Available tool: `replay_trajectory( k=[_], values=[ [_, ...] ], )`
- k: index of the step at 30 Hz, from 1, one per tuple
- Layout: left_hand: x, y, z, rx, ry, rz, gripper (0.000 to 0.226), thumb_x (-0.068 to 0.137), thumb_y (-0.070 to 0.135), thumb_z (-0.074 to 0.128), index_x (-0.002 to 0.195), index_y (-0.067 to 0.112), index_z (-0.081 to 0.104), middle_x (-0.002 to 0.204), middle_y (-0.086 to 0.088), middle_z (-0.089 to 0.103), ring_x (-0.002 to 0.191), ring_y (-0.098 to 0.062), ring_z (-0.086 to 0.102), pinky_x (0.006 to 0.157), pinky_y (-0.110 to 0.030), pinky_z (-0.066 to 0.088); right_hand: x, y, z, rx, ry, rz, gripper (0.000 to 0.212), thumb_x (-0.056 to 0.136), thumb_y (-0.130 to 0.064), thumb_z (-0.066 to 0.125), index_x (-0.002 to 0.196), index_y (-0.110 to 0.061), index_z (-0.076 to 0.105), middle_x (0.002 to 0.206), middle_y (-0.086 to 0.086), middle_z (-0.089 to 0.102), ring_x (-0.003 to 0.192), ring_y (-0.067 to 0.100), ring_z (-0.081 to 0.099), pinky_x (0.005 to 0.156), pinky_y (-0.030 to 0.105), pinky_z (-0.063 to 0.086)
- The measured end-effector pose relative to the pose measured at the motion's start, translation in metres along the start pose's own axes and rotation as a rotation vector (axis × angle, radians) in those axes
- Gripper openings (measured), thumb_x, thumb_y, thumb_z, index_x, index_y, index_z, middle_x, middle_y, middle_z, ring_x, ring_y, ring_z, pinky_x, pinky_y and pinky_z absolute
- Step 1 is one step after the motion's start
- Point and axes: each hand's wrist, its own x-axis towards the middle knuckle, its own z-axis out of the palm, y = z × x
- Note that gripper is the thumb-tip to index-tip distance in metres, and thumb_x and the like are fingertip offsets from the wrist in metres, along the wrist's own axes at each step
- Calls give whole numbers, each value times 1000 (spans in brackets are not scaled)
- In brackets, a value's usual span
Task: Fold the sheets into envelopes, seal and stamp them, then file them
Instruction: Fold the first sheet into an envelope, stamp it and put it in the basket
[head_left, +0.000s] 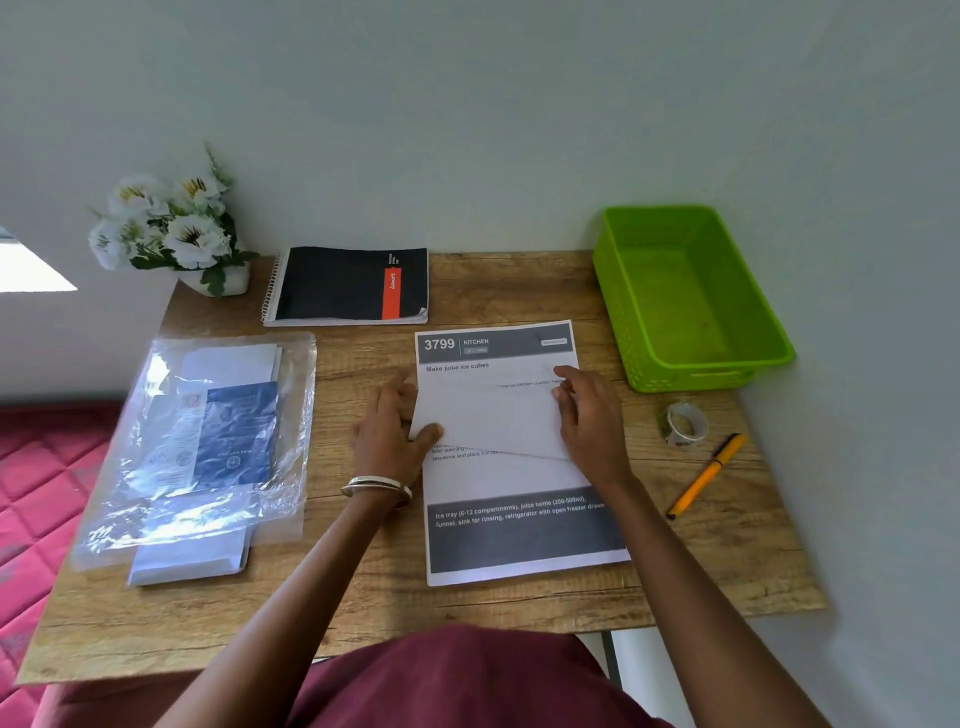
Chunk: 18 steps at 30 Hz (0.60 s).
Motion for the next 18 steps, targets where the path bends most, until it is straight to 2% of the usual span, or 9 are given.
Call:
replay_trajectory(
  k=[3,6,8,10,12,14,16,18],
  values=[
    [-1,-2,0,110,-28,49,73,76,24,69,138,36,32,136,-1,36,106,-14,48,101,-44,29,-1,-2,3,-74,-26,3,22,89,-10,53,107,-7,65,99,13,62,92,31,54,77,41,43],
    [-4,-4,1,267,-67,150,63,81,27,63,135,45,36,146,4,22,118,-18,43,100,-50,30,-3,-10,6,-234,-79,0,24,88,-21,48,100,-14,67,105,8,62,100,24,44,79,36,29],
    [-5,-5,1,342,-81,200,52,83,28,60,130,46,45,149,9,21,121,-20,38,97,-51,31,-6,-23,9,-278,-133,-49,29,87,-27,44,98,-14,68,108,8,63,103,22,44,81,35,26],
    [-5,-3,2,404,-105,220,44,86,27,56,126,46,50,150,13,21,127,-22,28,94,-45,28,-11,-37,16,-284,-210,-118,34,87,-32,43,102,-12,68,113,9,64,107,25,50,86,35,26],
    [-5,-1,2,462,-130,243,43,88,27,53,126,46,49,150,17,24,130,-22,23,92,-41,23,-18,-48,22,-315,-305,-177,42,88,-37,41,109,-10,67,120,9,63,112,28,53,92,36,28],
    [-6,-2,3,489,-145,262,43,89,27,51,129,44,47,148,18,28,131,-22,23,91,-39,21,-23,-51,24,-355,-380,-190,49,88,-40,39,116,-8,64,126,9,61,116,28,53,95,39,36],
    [-5,-1,3,497,-167,251,44,91,27,49,131,42,44,147,19,31,131,-21,23,93,-39,18,-23,-48,17,-369,-422,-158,55,88,-44,39,125,-7,58,134,9,55,122,29,50,96,44,39],
    [-5,0,3,508,-181,244,43,92,28,46,133,40,43,146,20,30,132,-19,21,96,-39,17,-22,-40,4,-391,-454,-111,64,88,-48,37,137,-8,46,145,8,44,132,27,38,102,44,30]
  ],
)
